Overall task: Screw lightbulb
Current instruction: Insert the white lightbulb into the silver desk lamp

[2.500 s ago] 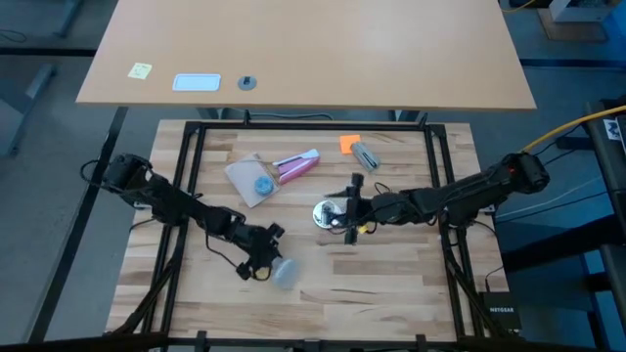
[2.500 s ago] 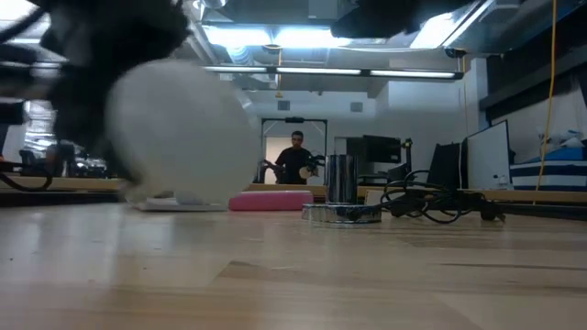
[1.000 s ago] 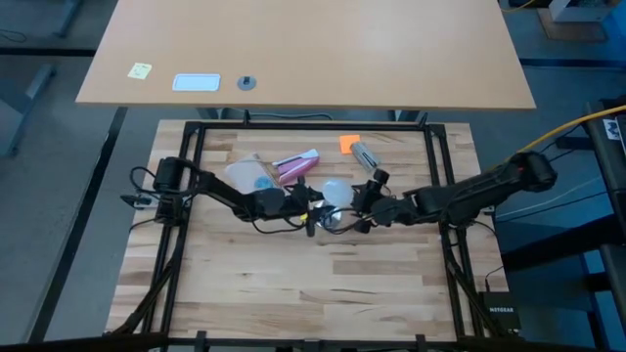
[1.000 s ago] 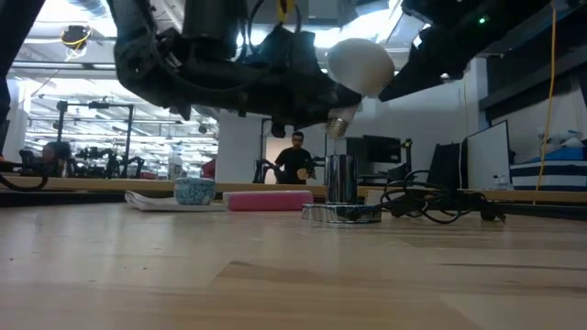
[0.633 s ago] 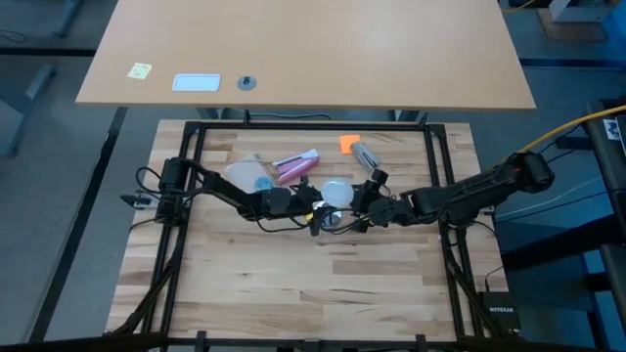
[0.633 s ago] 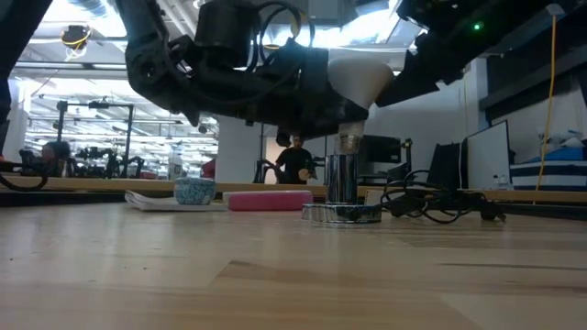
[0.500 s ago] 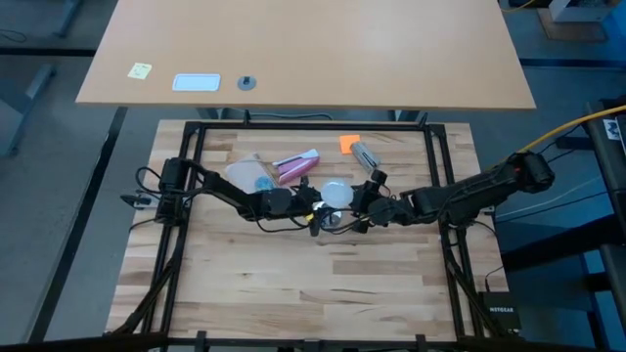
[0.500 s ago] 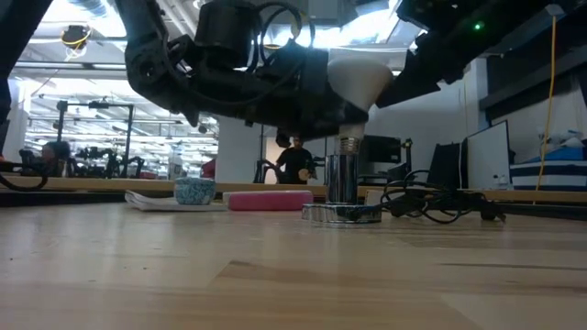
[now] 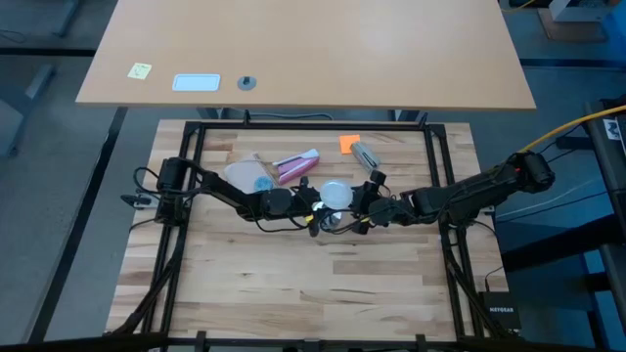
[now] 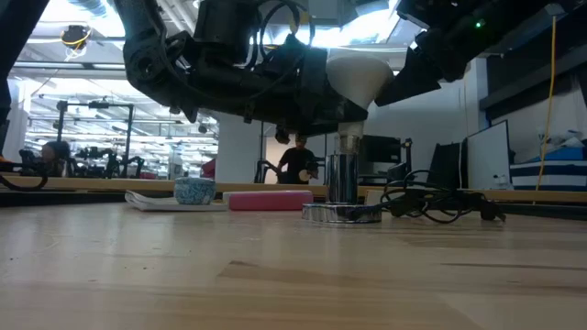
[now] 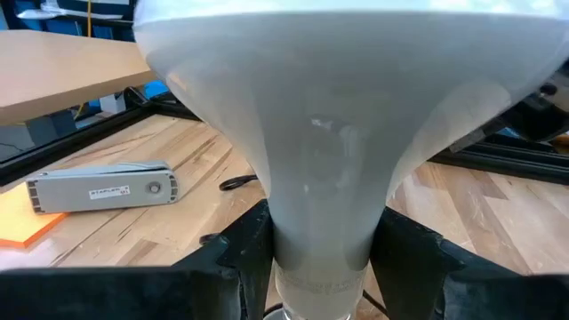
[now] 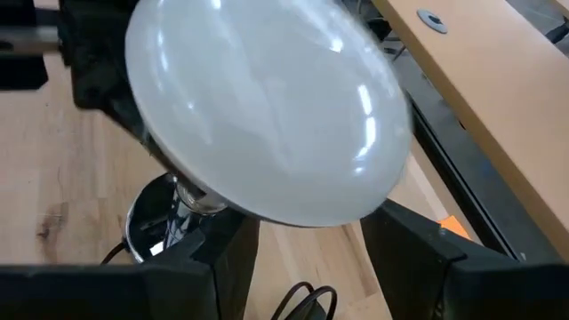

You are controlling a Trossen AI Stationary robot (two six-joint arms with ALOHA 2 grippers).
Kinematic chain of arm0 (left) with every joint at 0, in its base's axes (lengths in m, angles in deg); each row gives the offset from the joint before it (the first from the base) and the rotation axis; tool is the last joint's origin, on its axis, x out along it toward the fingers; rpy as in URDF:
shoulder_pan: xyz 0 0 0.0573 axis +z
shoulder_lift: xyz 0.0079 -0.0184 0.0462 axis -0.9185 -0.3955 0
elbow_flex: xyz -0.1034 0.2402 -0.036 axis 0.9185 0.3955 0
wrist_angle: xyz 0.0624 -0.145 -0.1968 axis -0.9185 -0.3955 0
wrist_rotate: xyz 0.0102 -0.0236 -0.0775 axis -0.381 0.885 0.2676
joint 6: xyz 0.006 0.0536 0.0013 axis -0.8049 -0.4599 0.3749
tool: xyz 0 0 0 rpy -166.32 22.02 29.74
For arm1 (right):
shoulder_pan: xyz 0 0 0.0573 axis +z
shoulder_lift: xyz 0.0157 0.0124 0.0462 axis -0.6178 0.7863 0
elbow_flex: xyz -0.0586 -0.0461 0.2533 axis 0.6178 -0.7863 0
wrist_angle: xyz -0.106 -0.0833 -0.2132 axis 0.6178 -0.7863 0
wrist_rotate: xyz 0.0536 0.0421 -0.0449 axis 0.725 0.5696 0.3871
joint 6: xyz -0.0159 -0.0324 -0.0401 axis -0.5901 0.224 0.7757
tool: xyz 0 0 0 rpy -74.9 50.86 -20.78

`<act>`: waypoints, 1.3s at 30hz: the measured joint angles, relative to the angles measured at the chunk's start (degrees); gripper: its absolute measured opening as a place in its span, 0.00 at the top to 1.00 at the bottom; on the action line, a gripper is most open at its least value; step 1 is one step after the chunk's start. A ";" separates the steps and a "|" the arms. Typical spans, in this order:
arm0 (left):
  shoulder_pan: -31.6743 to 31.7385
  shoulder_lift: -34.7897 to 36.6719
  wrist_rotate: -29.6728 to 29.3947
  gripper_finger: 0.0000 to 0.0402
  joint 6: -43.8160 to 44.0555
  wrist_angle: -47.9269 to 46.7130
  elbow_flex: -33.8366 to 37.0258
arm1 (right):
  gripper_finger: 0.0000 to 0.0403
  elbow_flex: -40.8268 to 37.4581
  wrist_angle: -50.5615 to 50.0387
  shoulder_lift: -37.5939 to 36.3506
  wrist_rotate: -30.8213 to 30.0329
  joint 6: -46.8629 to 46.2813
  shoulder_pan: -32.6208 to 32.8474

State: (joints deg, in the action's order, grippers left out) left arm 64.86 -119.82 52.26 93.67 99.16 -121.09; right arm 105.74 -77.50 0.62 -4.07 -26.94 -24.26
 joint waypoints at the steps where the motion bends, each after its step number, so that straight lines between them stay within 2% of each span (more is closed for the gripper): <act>1: -0.03 0.73 0.00 0.63 -0.97 0.03 0.00 | 0.51 0.00 0.05 -0.19 -0.08 0.06 0.02; 6: -0.35 4.97 -0.03 0.63 -5.78 -1.04 -0.02 | 0.51 0.02 -0.32 -3.45 -2.10 2.84 0.02; 12: -0.35 9.42 -0.01 0.63 -5.40 -10.58 -0.02 | 0.51 0.04 -0.49 -9.92 -3.21 8.99 0.00; 19: -1.19 10.26 -0.03 0.63 -6.05 -15.43 -0.02 | 0.51 0.11 -2.94 -14.32 -2.99 12.09 -0.02; 22: -1.68 10.33 0.05 0.63 -9.70 -16.26 -0.04 | 0.51 0.11 -3.93 -14.25 -0.58 12.07 -0.02; 27: -2.68 10.33 0.02 0.63 -13.17 -16.08 -0.04 | 0.51 0.11 -4.68 -13.47 7.60 9.54 -0.02; 30: -2.77 10.30 0.12 0.63 -7.83 -16.14 -0.04 | 0.51 0.11 -4.45 -13.53 7.77 8.01 0.02; 33: -2.24 9.32 0.04 0.63 -1.99 -15.90 -0.05 | 0.51 0.11 -4.34 -13.43 4.99 6.04 -0.02; 39: -2.42 5.88 0.03 0.63 1.59 -15.17 -0.07 | 0.51 0.09 -4.32 -10.17 -0.44 2.41 -0.04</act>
State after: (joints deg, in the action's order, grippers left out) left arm 62.44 -113.95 52.29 95.26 83.98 -121.15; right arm 105.82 -81.82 -9.55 -4.51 -24.53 -24.31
